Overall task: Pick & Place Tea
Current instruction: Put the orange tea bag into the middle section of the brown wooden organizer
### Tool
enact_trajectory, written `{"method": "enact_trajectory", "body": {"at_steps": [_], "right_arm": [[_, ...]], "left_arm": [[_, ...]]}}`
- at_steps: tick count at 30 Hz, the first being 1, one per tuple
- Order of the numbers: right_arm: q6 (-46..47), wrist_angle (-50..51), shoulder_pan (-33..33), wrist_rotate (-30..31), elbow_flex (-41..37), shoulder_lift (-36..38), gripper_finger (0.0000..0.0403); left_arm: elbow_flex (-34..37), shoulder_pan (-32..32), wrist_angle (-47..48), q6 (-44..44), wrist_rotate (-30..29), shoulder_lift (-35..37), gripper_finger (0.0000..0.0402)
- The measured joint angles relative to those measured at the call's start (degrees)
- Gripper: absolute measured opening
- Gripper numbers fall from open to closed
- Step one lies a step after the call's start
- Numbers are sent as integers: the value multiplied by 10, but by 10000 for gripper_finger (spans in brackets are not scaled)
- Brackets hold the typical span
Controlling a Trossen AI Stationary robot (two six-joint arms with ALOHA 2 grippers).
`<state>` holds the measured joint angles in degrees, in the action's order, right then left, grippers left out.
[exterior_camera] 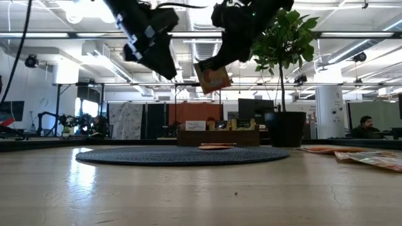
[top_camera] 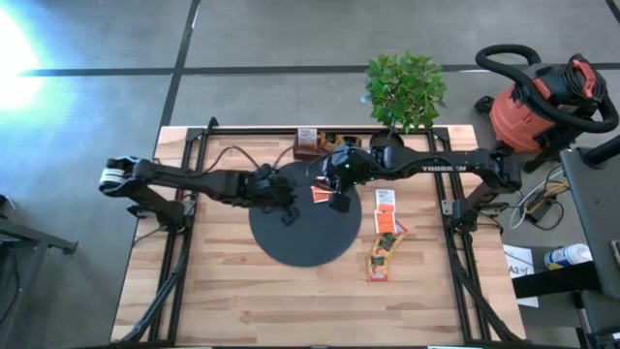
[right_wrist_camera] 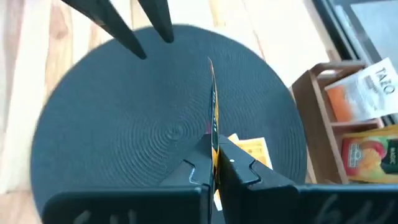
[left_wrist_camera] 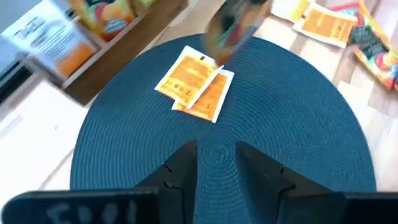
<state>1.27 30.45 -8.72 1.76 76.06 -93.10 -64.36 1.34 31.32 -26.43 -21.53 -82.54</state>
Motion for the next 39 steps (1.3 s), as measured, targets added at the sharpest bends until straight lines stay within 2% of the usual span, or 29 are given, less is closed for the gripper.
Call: {"method": "enact_trajectory", "body": {"at_steps": [4, 8, 12, 16, 21, 25, 30, 39], "right_arm": [[5, -7, 1, 5, 2, 13, 8], [44, -8, -14, 40, 2, 16, 8], [100, -32, -59, 45, 2, 7, 8], [130, -87, -113, 45, 2, -10, 8], [138, -135, -159, 38, 2, -37, 8], [83, -144, -171, 22, 2, -66, 8], [2, -162, -175, 21, 2, -106, 8], [1, -174, -204, 28, 2, -152, 8]], "left_arm": [[90, 0, -68, -54, -4, 65, 106], [180, 0, -157, -96, -5, 143, 106], [254, 0, -231, -114, -6, 225, 106], [301, 0, -265, -103, -8, 294, 106], [335, -1, -268, -82, -9, 354, 106], [354, -1, -269, -84, -9, 379, 106], [366, -1, -268, -94, -25, 387, 106], [366, -1, -269, -106, -30, 386, 106]]}}
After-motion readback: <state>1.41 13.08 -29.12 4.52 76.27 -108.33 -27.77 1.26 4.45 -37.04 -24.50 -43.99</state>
